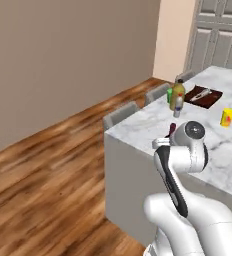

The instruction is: Place the drinks on the dining counter in a tight cluster.

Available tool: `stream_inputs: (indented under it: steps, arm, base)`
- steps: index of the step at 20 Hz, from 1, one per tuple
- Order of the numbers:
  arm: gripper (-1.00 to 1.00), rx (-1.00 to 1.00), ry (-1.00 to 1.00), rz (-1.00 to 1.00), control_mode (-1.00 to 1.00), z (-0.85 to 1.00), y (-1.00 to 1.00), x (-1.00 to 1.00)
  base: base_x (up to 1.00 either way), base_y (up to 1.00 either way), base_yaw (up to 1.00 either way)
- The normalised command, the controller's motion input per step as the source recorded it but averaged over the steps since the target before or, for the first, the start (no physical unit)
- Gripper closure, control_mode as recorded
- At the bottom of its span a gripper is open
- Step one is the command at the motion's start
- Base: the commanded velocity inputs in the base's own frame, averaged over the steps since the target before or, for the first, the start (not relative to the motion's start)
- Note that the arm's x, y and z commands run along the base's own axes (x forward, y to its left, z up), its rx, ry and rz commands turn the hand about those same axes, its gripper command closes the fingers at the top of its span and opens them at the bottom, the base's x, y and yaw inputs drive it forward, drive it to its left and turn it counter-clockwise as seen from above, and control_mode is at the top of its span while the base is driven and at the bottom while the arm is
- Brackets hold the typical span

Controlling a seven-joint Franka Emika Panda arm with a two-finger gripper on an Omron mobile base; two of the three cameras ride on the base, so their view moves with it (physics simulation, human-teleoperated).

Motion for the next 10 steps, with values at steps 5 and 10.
stream_inputs:
  steps: [5,10]
  arm:
    - [1.00,0.00,0.00,0.00,1.00,0.00,0.00,0.00]
    - [1.00,0.00,0.00,0.00,1.00,0.00,0.00,0.00]
  base:
    - [0.38,0.34,-0.63]
    - [0.40,0.47,-0.41]
